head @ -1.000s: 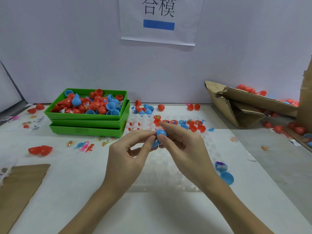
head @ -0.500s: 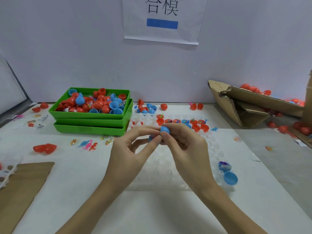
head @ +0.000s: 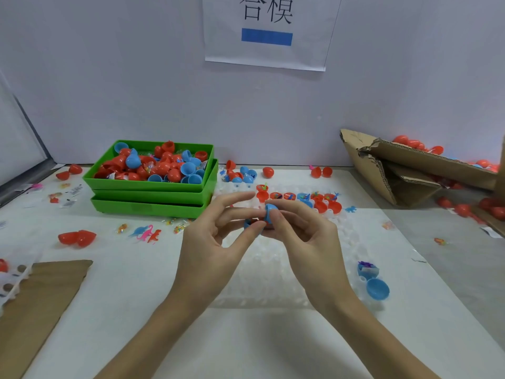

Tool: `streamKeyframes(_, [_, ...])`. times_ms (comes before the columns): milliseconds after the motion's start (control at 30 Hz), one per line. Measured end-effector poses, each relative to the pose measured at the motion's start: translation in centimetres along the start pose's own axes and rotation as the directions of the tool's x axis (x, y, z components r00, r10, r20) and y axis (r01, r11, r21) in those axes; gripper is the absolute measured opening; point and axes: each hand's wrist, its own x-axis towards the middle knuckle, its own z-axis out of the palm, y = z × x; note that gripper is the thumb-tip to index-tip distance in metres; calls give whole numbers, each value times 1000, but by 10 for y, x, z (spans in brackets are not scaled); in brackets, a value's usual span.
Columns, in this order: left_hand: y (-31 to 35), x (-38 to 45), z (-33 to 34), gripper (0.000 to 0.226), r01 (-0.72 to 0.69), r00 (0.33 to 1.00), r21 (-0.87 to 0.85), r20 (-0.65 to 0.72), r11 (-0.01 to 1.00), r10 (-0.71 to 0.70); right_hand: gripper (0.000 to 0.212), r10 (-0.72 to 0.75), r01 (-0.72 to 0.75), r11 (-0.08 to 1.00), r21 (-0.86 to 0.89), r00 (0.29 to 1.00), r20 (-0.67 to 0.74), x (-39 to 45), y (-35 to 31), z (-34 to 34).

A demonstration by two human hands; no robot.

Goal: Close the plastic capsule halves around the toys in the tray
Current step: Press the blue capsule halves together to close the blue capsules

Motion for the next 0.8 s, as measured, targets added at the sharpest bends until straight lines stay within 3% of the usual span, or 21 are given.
streamKeyframes(333, [-1,1,-1,30,24,994,-17,-107,1000,-26,22,38,-45,996,80,996,84,-2,-3,3])
streamKeyframes(600, [-1,-4,1,41,-81,996,73,53,994,77,26,-37,39,995,-94,999,24,3,-8,-3])
streamKeyframes(800, [-3,3,-3,49,-81,996,69,51,994,78,33,-15,21,996,-92,998,64,4,-9,-5])
